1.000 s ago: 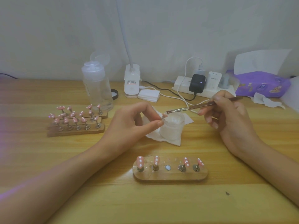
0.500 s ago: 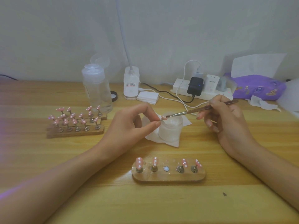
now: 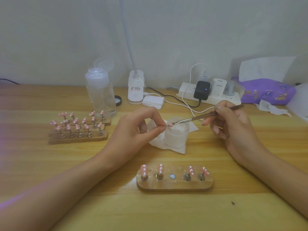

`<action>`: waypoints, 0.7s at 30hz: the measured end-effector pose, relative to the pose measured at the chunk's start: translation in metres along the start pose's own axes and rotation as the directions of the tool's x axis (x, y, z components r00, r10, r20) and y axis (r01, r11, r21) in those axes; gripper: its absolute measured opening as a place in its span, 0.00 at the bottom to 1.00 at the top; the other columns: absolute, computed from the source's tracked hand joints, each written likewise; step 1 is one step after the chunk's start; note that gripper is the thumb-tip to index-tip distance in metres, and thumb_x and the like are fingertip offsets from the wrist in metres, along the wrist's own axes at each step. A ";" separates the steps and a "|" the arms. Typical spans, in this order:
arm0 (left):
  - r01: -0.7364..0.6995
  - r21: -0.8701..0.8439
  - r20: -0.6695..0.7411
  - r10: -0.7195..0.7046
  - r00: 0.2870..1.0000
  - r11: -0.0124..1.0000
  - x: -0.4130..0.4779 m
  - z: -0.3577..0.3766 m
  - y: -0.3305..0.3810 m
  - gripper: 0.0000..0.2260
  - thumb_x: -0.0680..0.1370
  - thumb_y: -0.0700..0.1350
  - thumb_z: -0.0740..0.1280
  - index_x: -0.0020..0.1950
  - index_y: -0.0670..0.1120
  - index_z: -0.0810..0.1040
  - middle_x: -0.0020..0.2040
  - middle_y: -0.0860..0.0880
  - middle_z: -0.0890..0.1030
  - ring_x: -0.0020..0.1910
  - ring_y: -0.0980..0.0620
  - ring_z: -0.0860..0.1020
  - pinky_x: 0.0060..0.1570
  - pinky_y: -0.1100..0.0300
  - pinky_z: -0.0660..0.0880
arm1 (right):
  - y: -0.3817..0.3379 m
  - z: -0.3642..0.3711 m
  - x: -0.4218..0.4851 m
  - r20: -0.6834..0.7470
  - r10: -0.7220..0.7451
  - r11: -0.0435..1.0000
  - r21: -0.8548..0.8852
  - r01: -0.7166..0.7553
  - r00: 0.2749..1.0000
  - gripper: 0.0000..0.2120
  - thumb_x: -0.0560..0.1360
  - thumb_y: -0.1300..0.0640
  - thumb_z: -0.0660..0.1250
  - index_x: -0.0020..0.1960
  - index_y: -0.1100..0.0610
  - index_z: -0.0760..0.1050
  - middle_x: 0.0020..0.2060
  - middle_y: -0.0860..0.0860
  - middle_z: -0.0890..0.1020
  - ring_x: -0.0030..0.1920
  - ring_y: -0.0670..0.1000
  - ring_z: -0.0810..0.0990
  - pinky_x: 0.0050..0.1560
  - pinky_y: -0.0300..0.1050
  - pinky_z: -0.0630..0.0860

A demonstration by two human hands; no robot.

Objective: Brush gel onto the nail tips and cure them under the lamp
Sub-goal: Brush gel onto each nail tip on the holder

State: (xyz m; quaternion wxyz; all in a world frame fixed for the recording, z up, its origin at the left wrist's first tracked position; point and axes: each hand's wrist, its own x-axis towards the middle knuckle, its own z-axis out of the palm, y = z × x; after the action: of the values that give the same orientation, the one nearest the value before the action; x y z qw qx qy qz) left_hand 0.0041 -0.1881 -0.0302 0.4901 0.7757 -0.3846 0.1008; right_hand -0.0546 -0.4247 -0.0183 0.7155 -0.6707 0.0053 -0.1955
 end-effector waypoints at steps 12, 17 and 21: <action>0.020 -0.010 0.001 -0.020 1.000 1.000 0.000 0.000 -0.001 0.05 0.75 0.42 0.74 0.42 0.50 0.79 0.39 0.65 0.78 0.28 0.58 0.67 0.35 0.74 0.66 | -0.002 0.000 -0.001 0.013 -0.020 0.999 0.035 0.020 1.000 0.16 0.80 0.54 0.61 0.34 0.46 0.74 0.32 0.54 0.83 0.25 0.46 0.70 0.23 0.34 0.63; 0.022 0.002 0.003 -0.022 1.000 1.000 0.001 0.000 0.000 0.05 0.75 0.42 0.74 0.43 0.49 0.80 0.37 0.67 0.77 0.28 0.58 0.67 0.35 0.74 0.66 | -0.002 0.000 -0.001 -0.007 0.000 1.000 -0.002 0.000 1.000 0.16 0.81 0.56 0.61 0.35 0.48 0.74 0.31 0.54 0.83 0.24 0.46 0.70 0.22 0.34 0.62; 0.025 0.001 -0.002 -0.025 1.000 1.000 0.001 0.000 0.000 0.05 0.75 0.41 0.74 0.42 0.49 0.80 0.37 0.67 0.77 0.28 0.58 0.67 0.34 0.74 0.65 | -0.004 0.001 -0.002 0.036 -0.023 0.999 0.024 0.022 0.999 0.14 0.78 0.53 0.61 0.34 0.46 0.75 0.31 0.54 0.83 0.25 0.46 0.71 0.23 0.35 0.63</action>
State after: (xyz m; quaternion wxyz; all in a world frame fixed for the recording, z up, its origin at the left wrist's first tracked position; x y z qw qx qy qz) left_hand 0.0044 -0.1887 -0.0297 0.4912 0.7806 -0.3744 0.0959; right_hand -0.0573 -0.4236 -0.0149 0.7209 -0.6657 -0.0176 -0.1917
